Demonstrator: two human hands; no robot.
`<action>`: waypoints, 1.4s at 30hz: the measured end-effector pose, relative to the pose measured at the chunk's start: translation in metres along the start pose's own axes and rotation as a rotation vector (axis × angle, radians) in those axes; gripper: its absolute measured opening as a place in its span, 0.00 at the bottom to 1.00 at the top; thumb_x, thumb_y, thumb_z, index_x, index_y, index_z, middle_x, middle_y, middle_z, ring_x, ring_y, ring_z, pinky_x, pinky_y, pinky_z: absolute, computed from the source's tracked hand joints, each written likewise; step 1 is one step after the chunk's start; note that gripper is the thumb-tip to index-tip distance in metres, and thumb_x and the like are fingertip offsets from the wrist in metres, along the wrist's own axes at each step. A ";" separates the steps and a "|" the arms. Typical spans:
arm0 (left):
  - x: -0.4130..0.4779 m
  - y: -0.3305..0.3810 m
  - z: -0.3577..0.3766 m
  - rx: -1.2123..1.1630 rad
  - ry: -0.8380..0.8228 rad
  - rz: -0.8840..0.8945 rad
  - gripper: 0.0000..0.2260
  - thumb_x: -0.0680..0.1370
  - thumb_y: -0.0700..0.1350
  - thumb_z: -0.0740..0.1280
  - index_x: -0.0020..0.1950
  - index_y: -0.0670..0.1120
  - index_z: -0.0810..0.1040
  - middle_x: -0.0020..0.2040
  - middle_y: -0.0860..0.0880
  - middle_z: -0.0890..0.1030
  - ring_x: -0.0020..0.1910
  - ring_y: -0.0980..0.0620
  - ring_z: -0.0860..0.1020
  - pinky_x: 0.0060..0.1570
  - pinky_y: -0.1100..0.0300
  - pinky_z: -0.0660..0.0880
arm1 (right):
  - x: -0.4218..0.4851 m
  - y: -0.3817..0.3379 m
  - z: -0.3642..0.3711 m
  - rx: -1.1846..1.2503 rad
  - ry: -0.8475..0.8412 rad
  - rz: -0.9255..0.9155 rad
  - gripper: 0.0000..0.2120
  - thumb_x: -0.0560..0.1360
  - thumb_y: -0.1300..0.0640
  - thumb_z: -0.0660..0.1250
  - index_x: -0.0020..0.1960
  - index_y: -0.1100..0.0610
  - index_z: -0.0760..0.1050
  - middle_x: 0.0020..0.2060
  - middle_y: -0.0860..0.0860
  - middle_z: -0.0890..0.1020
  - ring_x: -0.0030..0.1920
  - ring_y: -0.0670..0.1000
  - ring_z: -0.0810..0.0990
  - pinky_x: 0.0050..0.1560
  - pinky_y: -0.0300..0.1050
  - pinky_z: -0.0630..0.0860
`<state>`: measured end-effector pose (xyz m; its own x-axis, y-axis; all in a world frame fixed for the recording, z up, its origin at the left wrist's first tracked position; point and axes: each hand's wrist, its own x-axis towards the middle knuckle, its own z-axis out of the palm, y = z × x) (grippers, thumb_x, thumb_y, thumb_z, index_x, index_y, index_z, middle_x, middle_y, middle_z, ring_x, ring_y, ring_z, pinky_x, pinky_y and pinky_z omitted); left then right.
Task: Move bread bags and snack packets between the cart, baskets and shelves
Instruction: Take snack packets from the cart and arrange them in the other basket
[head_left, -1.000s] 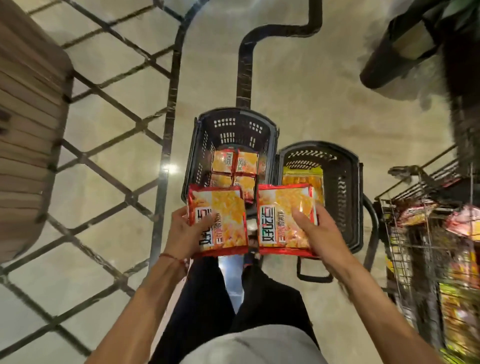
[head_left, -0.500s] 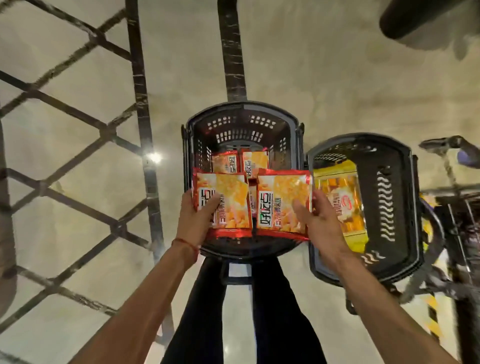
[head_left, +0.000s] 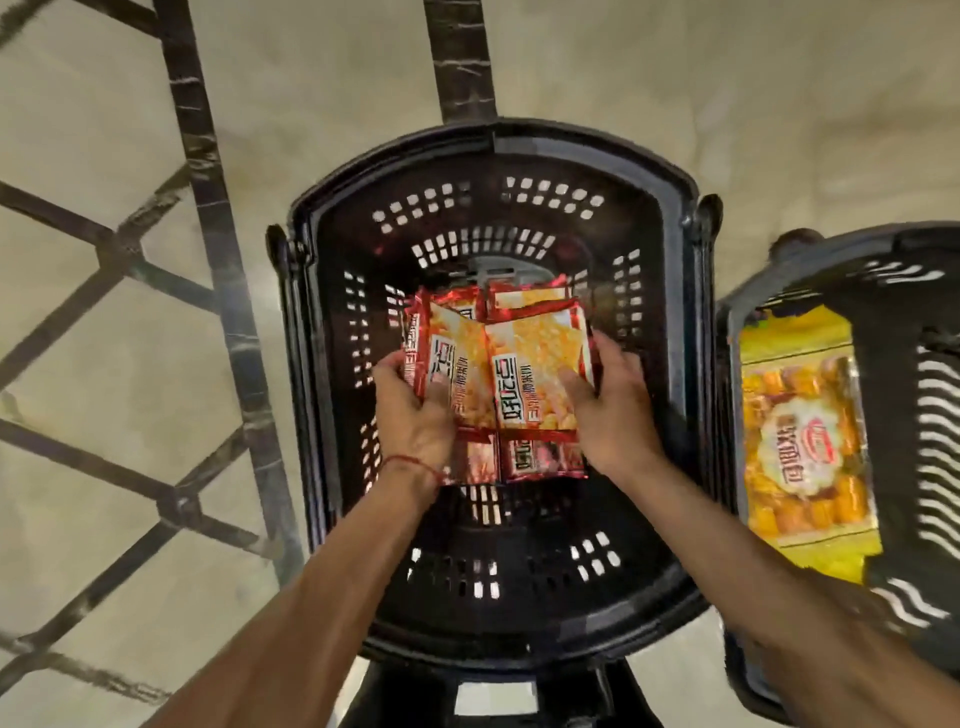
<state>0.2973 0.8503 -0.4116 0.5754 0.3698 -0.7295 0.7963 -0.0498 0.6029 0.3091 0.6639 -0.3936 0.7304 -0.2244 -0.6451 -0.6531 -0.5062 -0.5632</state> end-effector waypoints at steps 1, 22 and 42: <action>0.011 -0.005 0.006 -0.030 0.022 -0.002 0.15 0.83 0.40 0.66 0.65 0.53 0.65 0.59 0.46 0.81 0.58 0.45 0.82 0.62 0.41 0.79 | 0.011 0.003 0.010 0.020 0.020 0.017 0.22 0.85 0.58 0.64 0.78 0.50 0.69 0.63 0.48 0.68 0.62 0.46 0.70 0.64 0.37 0.66; 0.081 -0.056 0.036 0.473 0.080 0.251 0.31 0.84 0.46 0.65 0.83 0.44 0.54 0.83 0.45 0.56 0.82 0.48 0.52 0.81 0.56 0.46 | 0.079 0.040 0.060 -0.198 0.036 -0.120 0.33 0.84 0.63 0.62 0.85 0.52 0.53 0.85 0.46 0.49 0.83 0.46 0.50 0.80 0.38 0.50; -0.327 0.135 -0.087 1.222 -0.210 0.683 0.26 0.81 0.50 0.65 0.78 0.45 0.64 0.75 0.44 0.69 0.72 0.43 0.68 0.69 0.46 0.71 | -0.282 -0.097 -0.190 -0.778 -0.009 -0.433 0.27 0.77 0.45 0.64 0.74 0.51 0.70 0.73 0.50 0.73 0.75 0.55 0.67 0.74 0.56 0.66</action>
<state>0.2002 0.8034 -0.0632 0.8382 -0.1906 -0.5110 -0.0505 -0.9600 0.2753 0.2047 0.6181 -0.0592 0.8777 0.1229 -0.4633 0.0032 -0.9681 -0.2507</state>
